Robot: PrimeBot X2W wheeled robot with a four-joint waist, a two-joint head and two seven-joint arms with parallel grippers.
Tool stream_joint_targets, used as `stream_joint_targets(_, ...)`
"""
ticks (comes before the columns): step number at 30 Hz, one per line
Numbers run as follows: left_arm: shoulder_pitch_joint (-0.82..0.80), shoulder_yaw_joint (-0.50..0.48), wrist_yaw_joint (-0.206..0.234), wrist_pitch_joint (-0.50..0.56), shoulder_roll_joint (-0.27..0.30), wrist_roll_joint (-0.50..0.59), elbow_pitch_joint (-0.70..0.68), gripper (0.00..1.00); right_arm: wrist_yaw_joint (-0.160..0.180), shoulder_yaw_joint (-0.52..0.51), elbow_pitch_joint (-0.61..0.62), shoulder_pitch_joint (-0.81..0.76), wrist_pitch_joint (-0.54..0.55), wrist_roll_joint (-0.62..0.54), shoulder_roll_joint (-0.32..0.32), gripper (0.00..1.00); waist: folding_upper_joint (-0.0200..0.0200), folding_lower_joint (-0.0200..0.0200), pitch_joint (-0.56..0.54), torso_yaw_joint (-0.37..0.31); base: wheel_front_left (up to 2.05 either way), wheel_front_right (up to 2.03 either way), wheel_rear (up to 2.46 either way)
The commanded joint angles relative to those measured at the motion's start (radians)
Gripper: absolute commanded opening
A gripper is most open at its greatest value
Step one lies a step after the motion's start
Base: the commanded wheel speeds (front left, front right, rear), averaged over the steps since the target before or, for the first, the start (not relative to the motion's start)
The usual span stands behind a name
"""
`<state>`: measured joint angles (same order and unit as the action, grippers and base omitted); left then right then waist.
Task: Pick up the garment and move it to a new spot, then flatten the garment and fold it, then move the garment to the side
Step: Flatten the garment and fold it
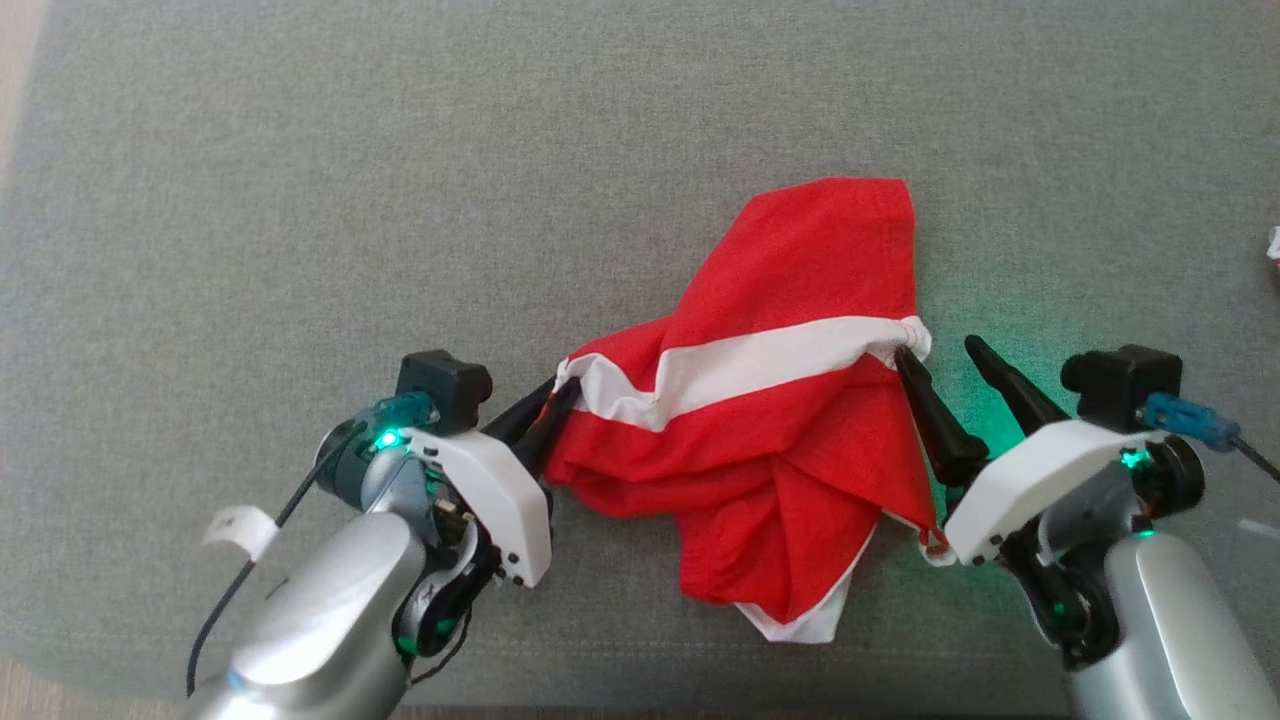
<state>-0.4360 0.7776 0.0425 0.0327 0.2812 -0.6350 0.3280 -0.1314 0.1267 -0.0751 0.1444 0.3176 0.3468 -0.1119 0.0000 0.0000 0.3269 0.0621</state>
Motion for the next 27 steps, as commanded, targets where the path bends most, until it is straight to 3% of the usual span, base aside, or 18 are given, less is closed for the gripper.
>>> stream_joint_targets(1,-0.048,-0.031,-0.004,-0.010,0.015,0.003,-0.022,0.00,0.001,0.028,0.031,0.039,0.000,0.008,-0.013,1.00,0.0000,0.0000,0.002,0.000,0.00,0.00,0.00)
stream_joint_targets(4,-0.049,-0.029,-0.003,-0.012,0.014,0.003,-0.020,0.00,0.001,0.045,0.027,0.047,0.000,0.020,-0.016,1.00,0.0000,0.0000,0.005,-0.001,0.00,0.00,0.00)
stream_joint_targets(5,-0.049,-0.029,-0.004,-0.014,0.014,0.002,-0.020,0.00,0.001,0.052,0.027,0.049,0.000,0.027,-0.018,0.76,0.0000,0.0000,0.006,-0.001,0.00,0.00,0.00)
stream_joint_targets(6,-0.050,-0.029,-0.004,-0.015,0.015,0.002,-0.020,0.00,0.001,0.060,0.027,0.051,-0.001,0.035,-0.021,0.44,0.0000,0.0000,0.007,-0.001,0.00,0.00,0.00)
stream_joint_targets(7,-0.051,-0.029,-0.005,-0.016,0.015,0.002,-0.019,0.00,0.001,0.068,0.030,0.054,-0.006,0.044,-0.024,0.00,0.0000,0.0000,0.009,-0.001,0.00,0.00,0.00)
stream_joint_targets(17,-0.081,-0.061,0.021,-0.130,0.030,0.041,-0.063,0.00,0.001,0.075,0.095,0.077,-0.089,0.047,-0.060,0.00,0.0000,0.0000,-0.003,0.002,0.00,0.00,0.00)
stream_joint_targets(21,-0.100,-0.096,0.048,-0.177,0.055,0.059,-0.140,0.00,0.001,0.055,0.164,0.101,-0.133,0.030,-0.085,0.00,0.0000,0.0000,-0.039,-0.001,0.00,0.00,0.00)
stream_joint_targets(27,-0.135,-0.150,0.095,-0.144,0.115,0.067,-0.293,0.00,0.001,0.013,0.287,0.159,-0.134,-0.005,-0.131,0.00,0.0000,0.0000,-0.092,-0.007,0.00,0.00,0.00)
